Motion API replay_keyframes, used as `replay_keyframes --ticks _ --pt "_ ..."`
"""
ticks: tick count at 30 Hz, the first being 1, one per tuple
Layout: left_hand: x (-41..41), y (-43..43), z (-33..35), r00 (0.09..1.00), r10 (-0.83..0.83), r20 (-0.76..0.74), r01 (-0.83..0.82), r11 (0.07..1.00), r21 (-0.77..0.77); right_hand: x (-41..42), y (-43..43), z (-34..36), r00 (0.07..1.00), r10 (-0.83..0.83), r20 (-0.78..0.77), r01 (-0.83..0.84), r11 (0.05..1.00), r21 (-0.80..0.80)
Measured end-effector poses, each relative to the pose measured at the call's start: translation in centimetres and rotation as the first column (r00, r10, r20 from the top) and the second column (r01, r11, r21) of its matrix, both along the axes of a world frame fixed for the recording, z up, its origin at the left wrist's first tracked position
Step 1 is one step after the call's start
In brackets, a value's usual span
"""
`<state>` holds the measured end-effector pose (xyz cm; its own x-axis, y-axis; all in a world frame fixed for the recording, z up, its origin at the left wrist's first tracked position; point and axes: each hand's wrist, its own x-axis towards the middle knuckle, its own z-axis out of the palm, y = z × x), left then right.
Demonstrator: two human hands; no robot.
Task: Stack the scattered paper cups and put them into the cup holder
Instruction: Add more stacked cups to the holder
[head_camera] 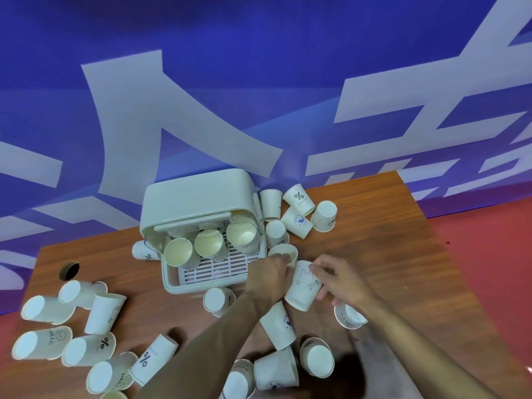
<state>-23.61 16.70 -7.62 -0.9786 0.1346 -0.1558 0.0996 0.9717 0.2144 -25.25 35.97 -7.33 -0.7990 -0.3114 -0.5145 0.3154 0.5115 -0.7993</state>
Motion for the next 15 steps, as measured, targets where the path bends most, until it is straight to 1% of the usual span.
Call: replay_keyframes --ticks 2,4,6,8,12,13,15 --pt "0.2 0.2 0.1 1.000 0.000 -0.006 0.000 1.000 -0.009 0.2 0.1 0.5 0.988 0.082 -0.133 -0.070 0.993 0.095" --pt "0.5 0.1 0.5 1.000 -0.003 -0.016 0.003 1.000 -0.026 0.3 0.3 1.1 0.956 0.170 -0.239 -0.128 0.975 0.181" --pt "0.9 -0.4 1.1 0.999 -0.019 -0.034 0.018 0.999 -0.045 0.3 0.4 1.8 0.894 0.269 -0.359 -0.158 0.938 0.308" --pt "1.5 -1.3 1.7 0.998 -0.044 -0.038 0.041 0.997 -0.069 0.4 0.2 2.6 0.834 0.338 -0.436 -0.159 0.904 0.398" --pt "3.4 -3.4 3.7 0.995 -0.074 -0.070 0.066 0.992 -0.107 0.7 -1.3 4.3 0.723 0.448 -0.526 -0.168 0.852 0.495" --pt "3.9 -3.9 4.3 0.994 -0.077 -0.078 0.068 0.991 -0.114 0.9 -1.9 4.8 0.690 0.456 -0.562 -0.160 0.854 0.496" --pt "5.0 -5.0 5.6 0.987 -0.029 -0.157 0.018 0.997 -0.072 1.3 -3.3 5.6 0.638 0.449 -0.625 -0.142 0.867 0.478"
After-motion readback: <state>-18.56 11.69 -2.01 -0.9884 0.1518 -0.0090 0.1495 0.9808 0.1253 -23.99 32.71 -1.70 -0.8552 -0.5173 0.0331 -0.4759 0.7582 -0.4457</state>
